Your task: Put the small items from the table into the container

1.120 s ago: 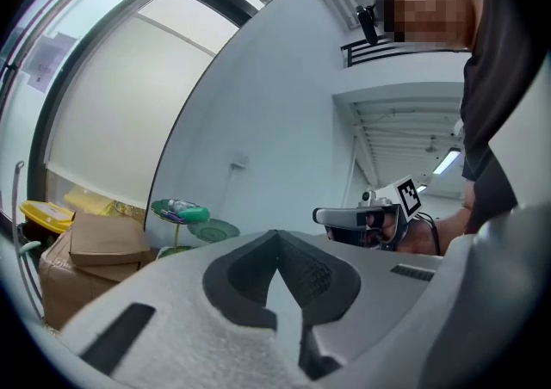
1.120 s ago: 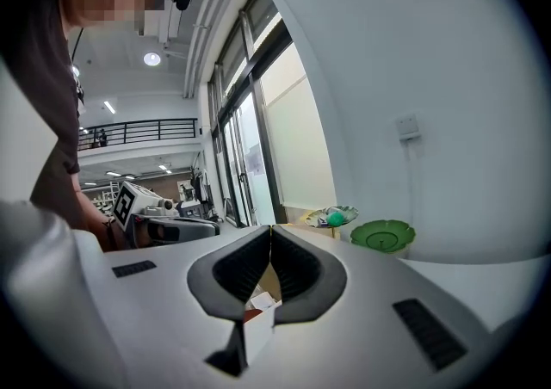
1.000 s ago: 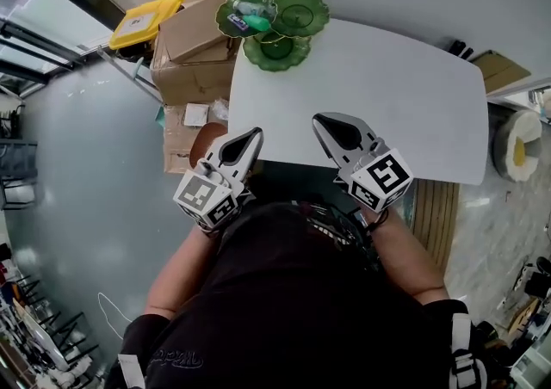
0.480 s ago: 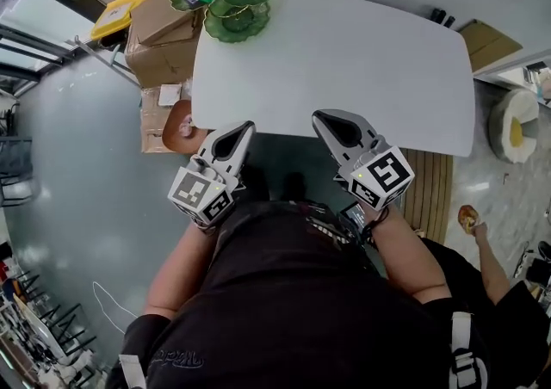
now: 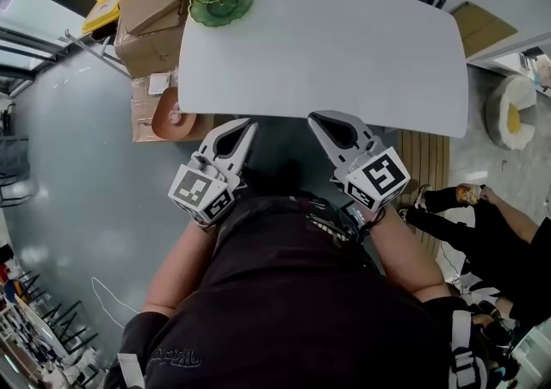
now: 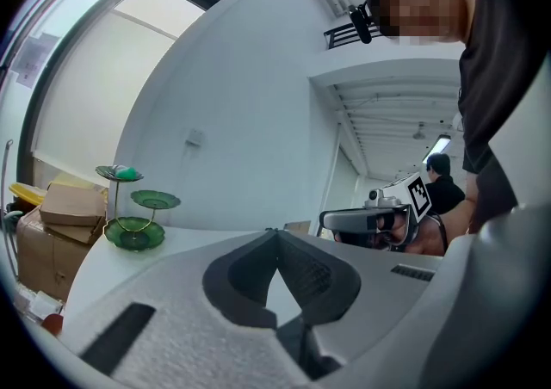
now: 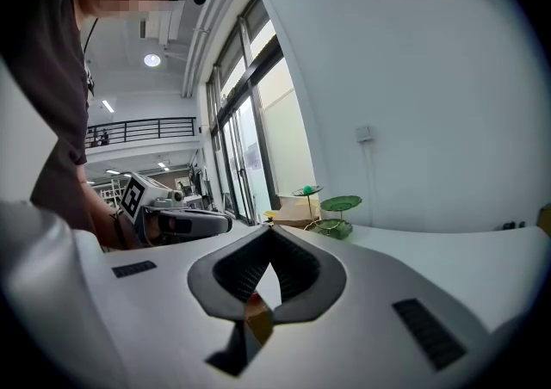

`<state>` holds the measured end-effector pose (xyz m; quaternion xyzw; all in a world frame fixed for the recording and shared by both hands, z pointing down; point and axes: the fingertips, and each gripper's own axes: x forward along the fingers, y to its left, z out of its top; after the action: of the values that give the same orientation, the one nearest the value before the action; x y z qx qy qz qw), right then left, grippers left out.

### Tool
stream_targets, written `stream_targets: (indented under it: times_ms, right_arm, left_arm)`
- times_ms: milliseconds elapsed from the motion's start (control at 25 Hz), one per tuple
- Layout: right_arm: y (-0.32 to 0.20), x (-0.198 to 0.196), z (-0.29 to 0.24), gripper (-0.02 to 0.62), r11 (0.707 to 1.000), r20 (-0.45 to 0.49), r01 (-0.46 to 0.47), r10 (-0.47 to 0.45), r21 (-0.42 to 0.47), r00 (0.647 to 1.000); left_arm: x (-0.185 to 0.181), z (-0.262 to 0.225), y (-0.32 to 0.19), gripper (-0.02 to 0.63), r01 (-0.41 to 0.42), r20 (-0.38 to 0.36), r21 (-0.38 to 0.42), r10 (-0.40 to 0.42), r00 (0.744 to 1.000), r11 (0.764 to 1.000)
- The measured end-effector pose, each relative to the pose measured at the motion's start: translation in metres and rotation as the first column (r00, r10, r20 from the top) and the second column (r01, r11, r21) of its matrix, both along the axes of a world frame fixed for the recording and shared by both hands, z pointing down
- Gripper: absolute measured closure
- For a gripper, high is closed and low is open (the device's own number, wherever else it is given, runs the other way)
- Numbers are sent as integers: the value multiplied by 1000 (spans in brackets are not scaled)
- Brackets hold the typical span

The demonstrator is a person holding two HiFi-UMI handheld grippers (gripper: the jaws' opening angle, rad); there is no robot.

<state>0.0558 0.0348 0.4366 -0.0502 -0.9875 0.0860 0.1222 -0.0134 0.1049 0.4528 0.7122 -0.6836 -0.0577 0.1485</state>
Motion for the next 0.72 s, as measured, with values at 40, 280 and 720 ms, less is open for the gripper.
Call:
stream_targets:
  times_ms: [40,280,720]
  right_arm:
    - [0,1,1,578,1000,-2,-5,5,2,1000]
    - [0,-4,-4,578,1000,7,-15,15,9,1000]
    - [8,-9,-5,578,1000,7,6,-6,6,1000]
  left_arm:
    - [2,1,0,600,-3,-2,-1,3,1000,1000]
    - [5,-2,-5,598,-22,-1,7,22,1000,1000]
    - [4,-6,1,600,-16,7,14,16,1000,1000]
